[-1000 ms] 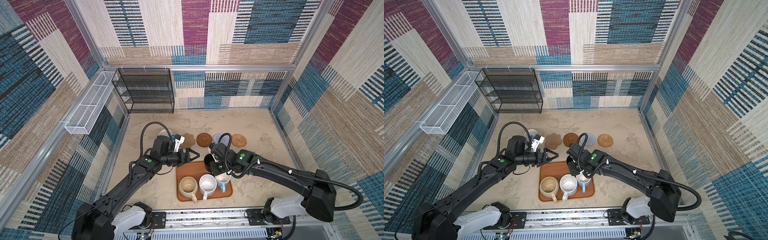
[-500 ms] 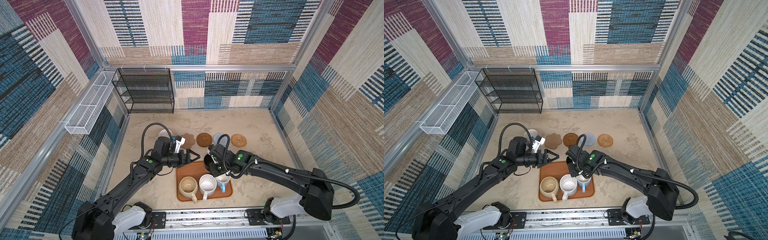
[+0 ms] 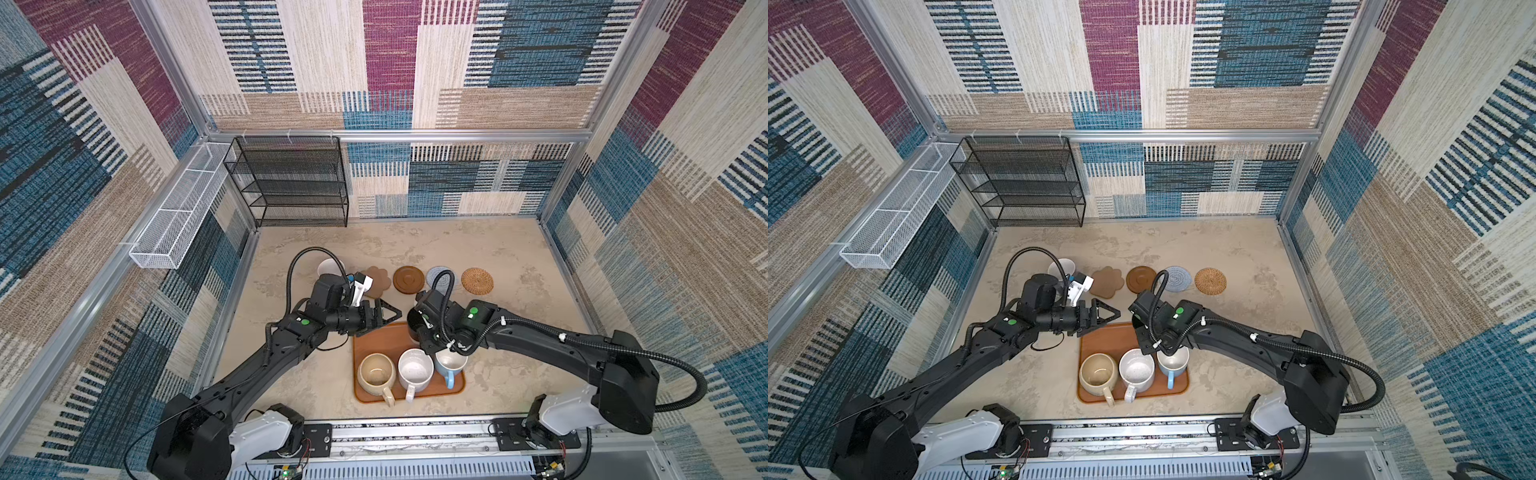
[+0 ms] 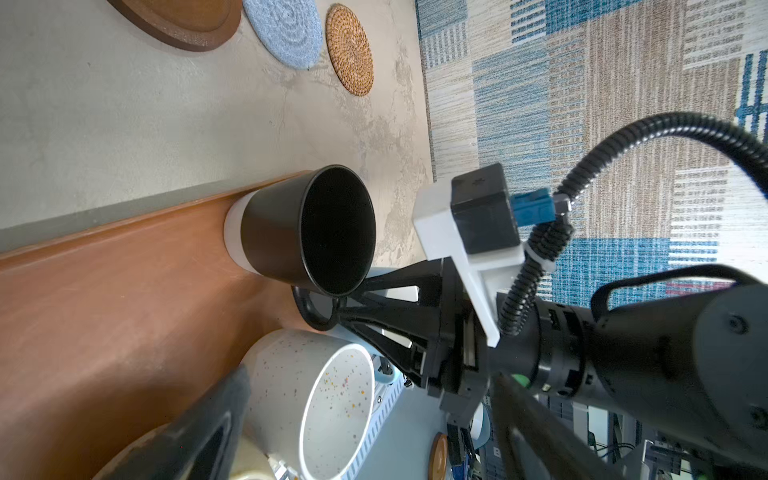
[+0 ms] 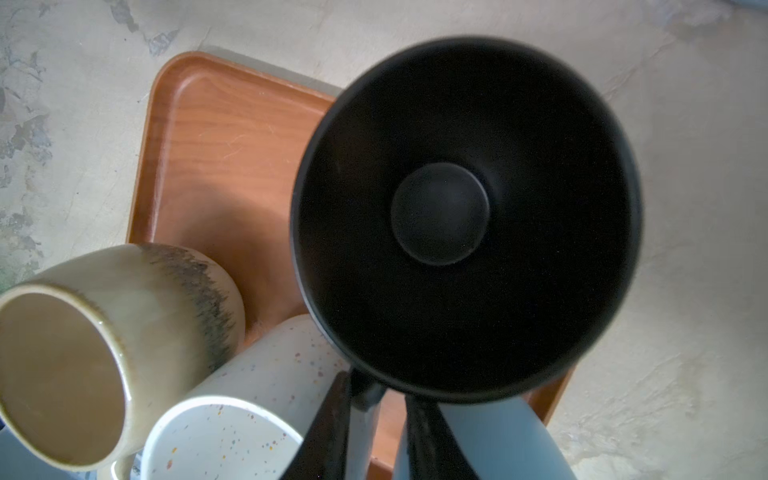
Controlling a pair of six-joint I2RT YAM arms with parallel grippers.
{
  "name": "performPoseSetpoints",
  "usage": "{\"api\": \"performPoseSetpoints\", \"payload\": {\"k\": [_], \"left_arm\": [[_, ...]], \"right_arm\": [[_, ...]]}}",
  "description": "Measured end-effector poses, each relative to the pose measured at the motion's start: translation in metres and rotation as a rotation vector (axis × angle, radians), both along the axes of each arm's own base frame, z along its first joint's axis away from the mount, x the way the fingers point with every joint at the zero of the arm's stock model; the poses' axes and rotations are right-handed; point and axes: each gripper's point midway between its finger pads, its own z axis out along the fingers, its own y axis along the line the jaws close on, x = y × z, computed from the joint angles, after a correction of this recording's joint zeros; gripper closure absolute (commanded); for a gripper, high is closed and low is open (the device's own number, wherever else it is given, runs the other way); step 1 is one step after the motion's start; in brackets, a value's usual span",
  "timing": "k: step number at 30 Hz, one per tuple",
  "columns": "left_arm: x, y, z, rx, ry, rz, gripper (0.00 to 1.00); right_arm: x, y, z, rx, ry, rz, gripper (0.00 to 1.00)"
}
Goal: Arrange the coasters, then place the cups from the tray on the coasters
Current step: 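Lower the right gripper and grasp the black mug rim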
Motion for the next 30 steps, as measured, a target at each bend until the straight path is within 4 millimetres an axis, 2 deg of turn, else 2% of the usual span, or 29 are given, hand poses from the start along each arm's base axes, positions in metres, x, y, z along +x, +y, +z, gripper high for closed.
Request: {"api": "performPoseSetpoints", "payload": {"k": [15,24,30], "left_arm": [[0.0026,0.0011,-0.0024,0.011,-0.002,0.014,0.07],[0.0027,0.0014,-0.0018,0.012,-0.005,0.016,0.08],[0.0029,0.0016,-0.0011,0.011,-0.007,0.017,0.08]], "right_arm": [[0.0083,0.0072,-0.0100,0.004,0.000,-0.033,0.76],[0.0096,0.0093,-0.0100,0.006,0.003,-0.042,0.85],[0.0096,0.0085,-0.0092,0.010,-0.006,-0.040,0.99]]}}
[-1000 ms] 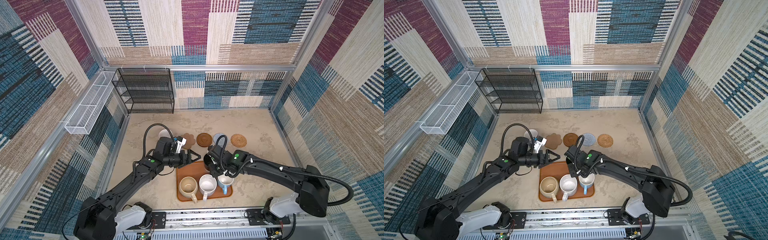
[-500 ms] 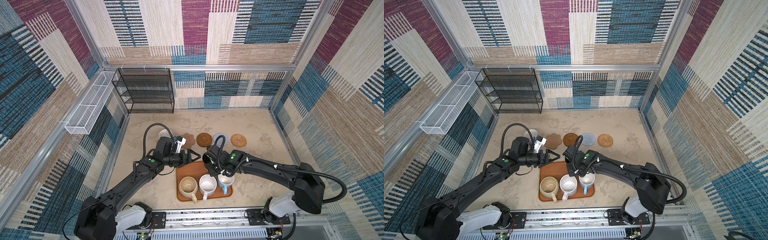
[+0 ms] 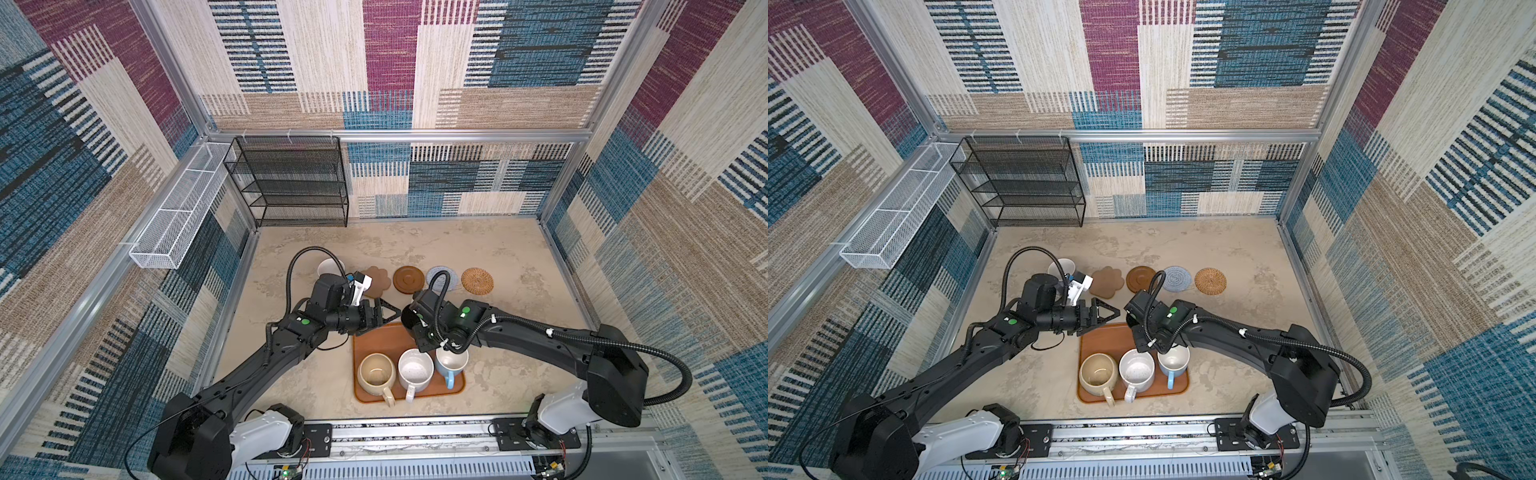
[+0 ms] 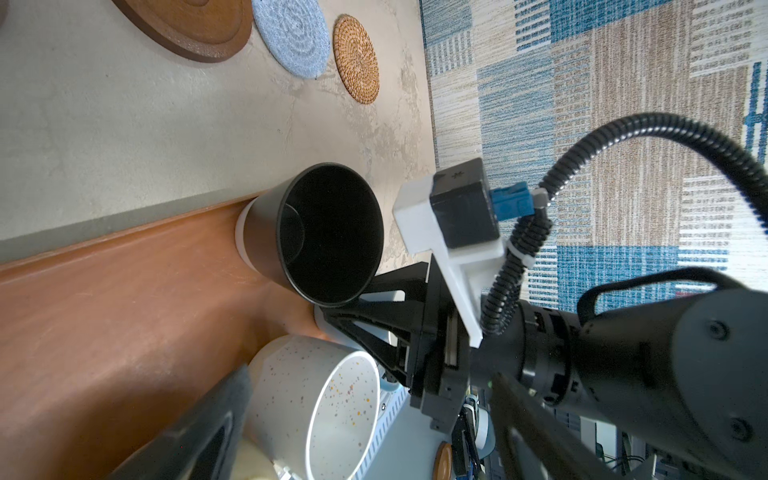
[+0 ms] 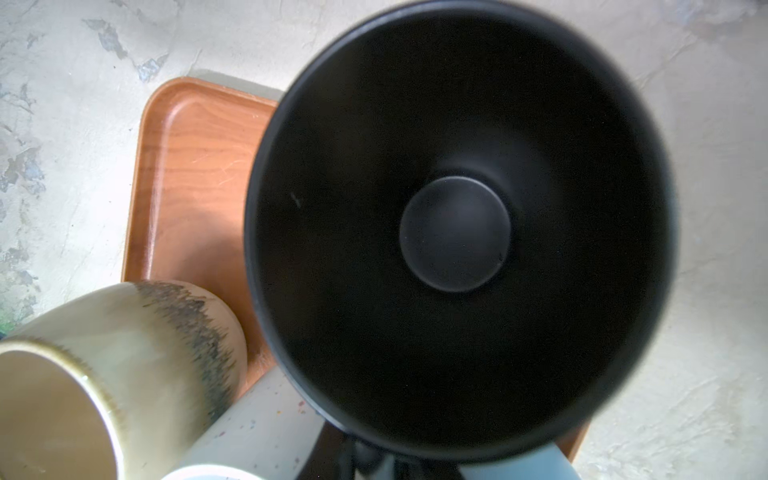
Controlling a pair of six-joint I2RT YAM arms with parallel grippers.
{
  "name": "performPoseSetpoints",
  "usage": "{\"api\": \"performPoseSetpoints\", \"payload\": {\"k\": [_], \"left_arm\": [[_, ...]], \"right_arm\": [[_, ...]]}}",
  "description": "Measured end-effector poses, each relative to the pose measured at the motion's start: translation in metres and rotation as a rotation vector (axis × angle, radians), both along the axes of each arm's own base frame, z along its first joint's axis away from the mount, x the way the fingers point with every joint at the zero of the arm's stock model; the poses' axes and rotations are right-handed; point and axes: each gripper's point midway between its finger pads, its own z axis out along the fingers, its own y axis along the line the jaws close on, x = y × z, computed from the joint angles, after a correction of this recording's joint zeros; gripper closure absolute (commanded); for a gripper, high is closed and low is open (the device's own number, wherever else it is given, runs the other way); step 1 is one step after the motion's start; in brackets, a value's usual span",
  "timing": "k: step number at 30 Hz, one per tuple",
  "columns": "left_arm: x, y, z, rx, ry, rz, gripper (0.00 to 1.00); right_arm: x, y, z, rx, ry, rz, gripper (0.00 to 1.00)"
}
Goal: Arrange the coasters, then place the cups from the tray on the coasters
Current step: 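Lower the right gripper and grasp the black mug rim, then lift the black mug with the right gripper and carry it toward the cork flower coaster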
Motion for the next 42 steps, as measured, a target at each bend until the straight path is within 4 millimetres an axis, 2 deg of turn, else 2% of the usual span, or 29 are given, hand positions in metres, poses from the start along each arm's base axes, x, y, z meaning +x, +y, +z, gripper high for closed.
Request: {"api": "performPoseSetpoints", "payload": {"k": [12,19,23,28,34,38,42], "left_arm": [[0.004,0.002,0.003,0.000,-0.020,0.025,0.10],[0.010,0.002,0.004,-0.006,-0.024,0.056,0.10],[0.018,0.005,0.018,-0.005,-0.046,0.089,0.08],[0.035,0.020,0.045,-0.001,-0.092,0.167,0.03],[0.053,0.048,0.067,0.034,-0.120,0.270,0.00],[0.061,0.063,0.073,0.068,-0.132,0.310,0.00],[0.076,0.081,0.070,0.097,-0.115,0.363,0.00]], "right_arm": [[0.001,-0.003,0.010,0.058,-0.061,-0.003,1.00],[0.008,0.006,0.023,0.128,-0.109,-0.004,1.00],[0.015,0.018,0.037,0.186,-0.140,-0.008,1.00],[0.033,0.039,0.063,0.270,-0.193,-0.014,1.00],[0.063,0.054,0.080,0.328,-0.223,-0.048,1.00],[0.087,0.061,0.084,0.363,-0.227,-0.075,1.00],[0.111,0.073,0.084,0.374,-0.231,-0.094,1.00]]}}
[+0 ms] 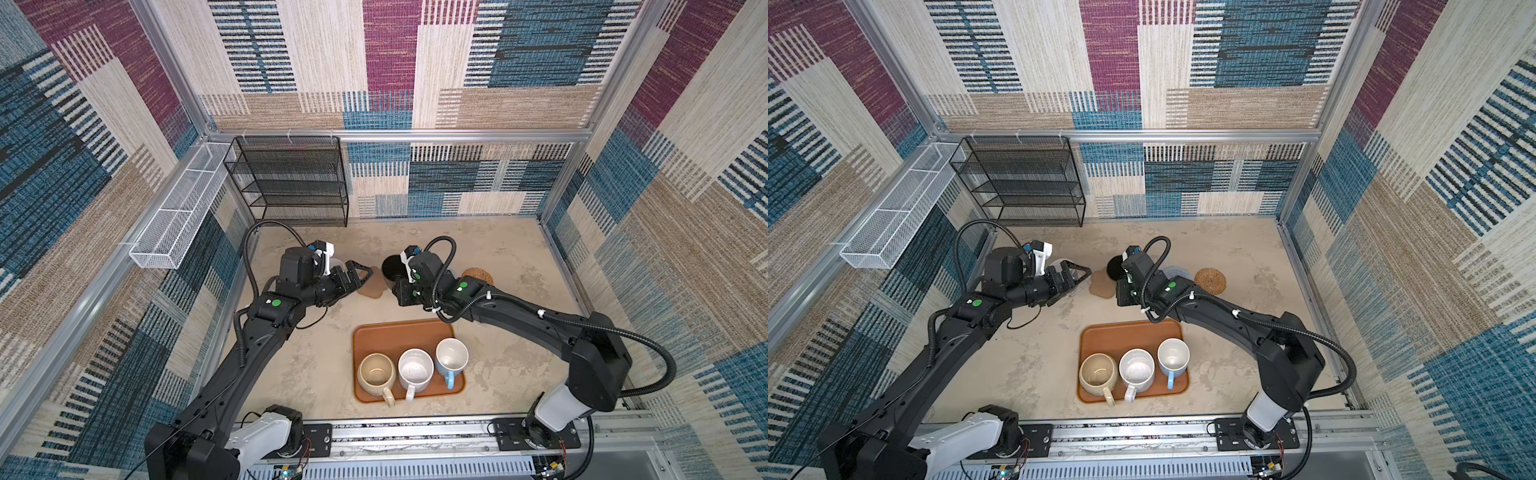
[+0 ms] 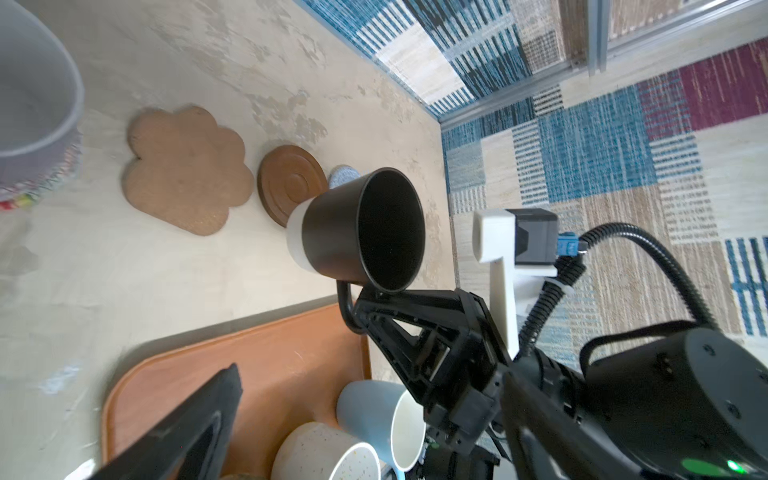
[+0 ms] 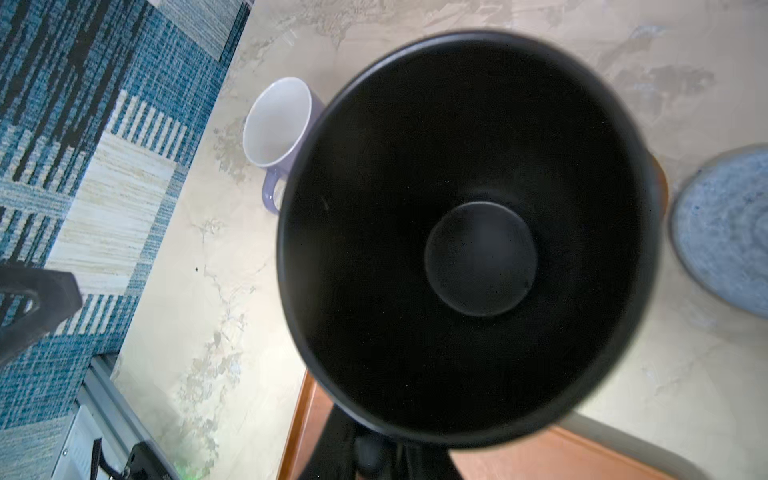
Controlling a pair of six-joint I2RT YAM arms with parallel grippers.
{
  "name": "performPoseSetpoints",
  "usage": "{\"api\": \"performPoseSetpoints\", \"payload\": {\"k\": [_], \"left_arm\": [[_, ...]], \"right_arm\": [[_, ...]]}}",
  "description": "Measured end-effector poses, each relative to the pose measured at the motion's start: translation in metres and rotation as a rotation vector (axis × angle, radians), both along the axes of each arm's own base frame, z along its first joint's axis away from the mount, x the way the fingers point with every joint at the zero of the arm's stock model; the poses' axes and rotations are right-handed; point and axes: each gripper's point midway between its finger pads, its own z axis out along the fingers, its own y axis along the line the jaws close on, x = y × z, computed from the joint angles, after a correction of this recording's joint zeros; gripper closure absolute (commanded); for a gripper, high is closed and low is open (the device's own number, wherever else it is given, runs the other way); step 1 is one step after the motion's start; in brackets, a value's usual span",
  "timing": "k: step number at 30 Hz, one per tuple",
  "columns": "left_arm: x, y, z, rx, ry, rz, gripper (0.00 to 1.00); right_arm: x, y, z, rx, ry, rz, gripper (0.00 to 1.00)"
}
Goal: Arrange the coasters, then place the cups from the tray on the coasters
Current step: 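Lift the black mug with the right gripper and carry it toward the cork flower coaster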
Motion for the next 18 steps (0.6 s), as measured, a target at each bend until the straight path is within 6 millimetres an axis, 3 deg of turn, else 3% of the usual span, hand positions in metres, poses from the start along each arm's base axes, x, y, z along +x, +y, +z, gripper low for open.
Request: {"api": "performPoseSetpoints", "payload": {"k": [12,18], "left_arm": [[0.027,0.034,-0.026,0.065,0.070,0.089,0.02],[0.032,0.048,-0.026,0.057,0.071,0.119,0.02]], "right_arm": [[0.062,0.056,-0.027,0.023,0.027,-0.039,1.00],[0.075,0.075,-0.042,0.032,0.041,-0.035,1.00]]}}
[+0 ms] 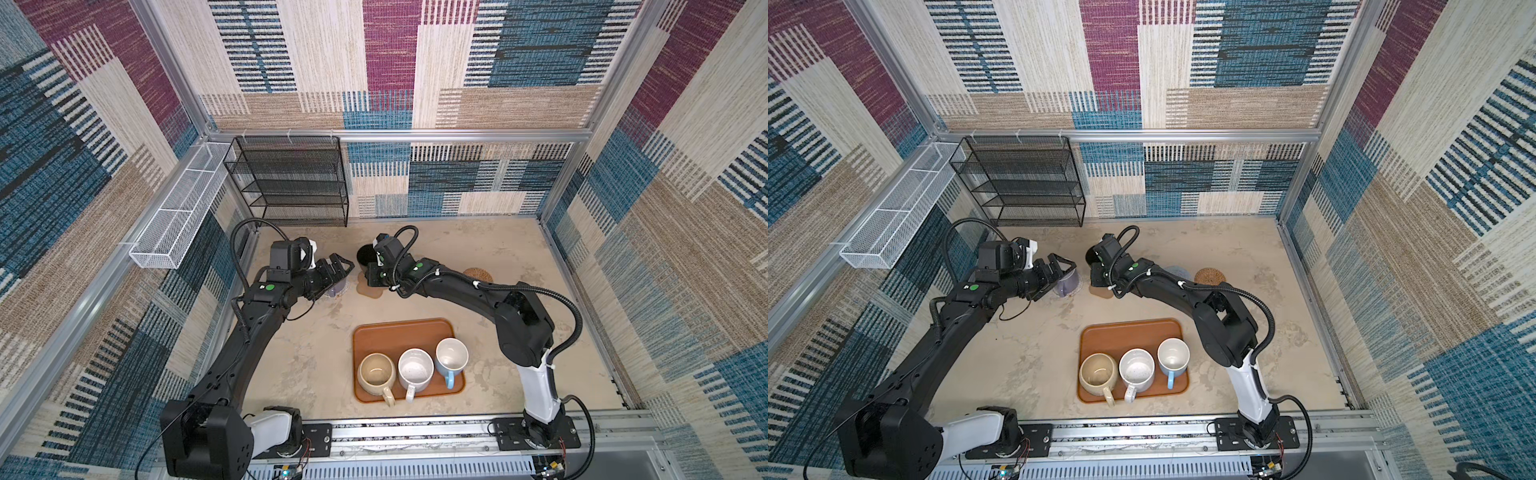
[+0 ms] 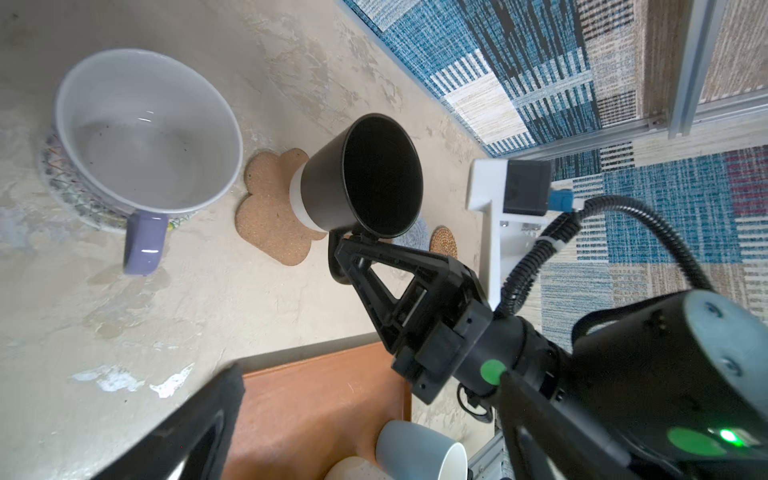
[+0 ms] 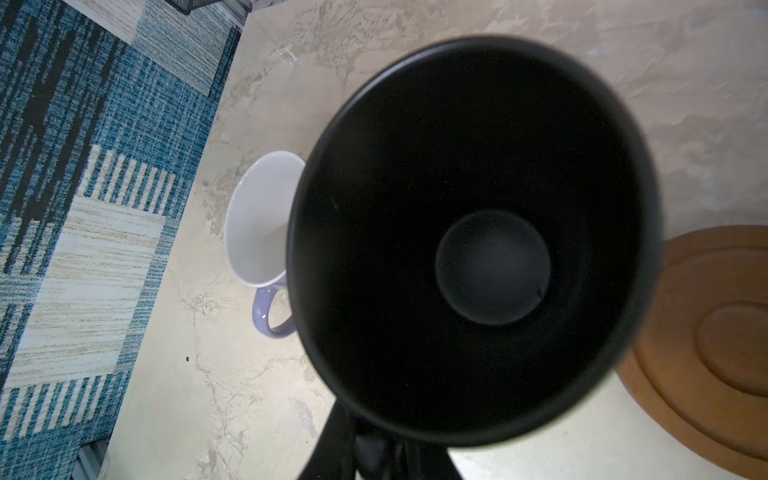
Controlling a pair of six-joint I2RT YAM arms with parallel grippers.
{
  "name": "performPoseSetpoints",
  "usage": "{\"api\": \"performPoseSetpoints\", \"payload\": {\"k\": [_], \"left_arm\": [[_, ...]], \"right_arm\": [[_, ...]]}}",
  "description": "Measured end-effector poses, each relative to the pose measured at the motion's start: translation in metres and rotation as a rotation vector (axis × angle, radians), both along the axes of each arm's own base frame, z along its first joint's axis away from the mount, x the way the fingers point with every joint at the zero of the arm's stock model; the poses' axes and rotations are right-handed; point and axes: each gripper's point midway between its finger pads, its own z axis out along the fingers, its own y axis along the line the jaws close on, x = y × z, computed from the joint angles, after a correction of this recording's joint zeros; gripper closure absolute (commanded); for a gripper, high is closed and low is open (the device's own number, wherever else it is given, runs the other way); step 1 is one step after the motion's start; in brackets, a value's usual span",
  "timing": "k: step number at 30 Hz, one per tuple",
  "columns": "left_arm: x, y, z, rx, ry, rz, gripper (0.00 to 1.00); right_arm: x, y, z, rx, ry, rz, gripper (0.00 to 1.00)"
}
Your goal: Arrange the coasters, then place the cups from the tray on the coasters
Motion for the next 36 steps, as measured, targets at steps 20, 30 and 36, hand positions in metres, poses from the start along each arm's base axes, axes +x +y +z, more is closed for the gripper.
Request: {"api": "performPoseSetpoints", "payload": {"k": [20,30,36], "left_arm": [[-0.013,-0.010,-0.013,-0.055,0.033,-0.063,0.03],[-0.017,-0.010,-0.008,-0.054,0.016,-0.066,0.02],[-0.025,-0.008,-0.002,-0.034,0.021,-0.073,0.03]], "right_arm": [[0.000,0.006,-0.033,0.015,0.049,-0.012,1.00],[-0.004,0.003,-0.027,0.033,0.053,-0.022,0.52],[-0.008,0.002,-0.017,0.043,0.048,-0.013,0.44]]}}
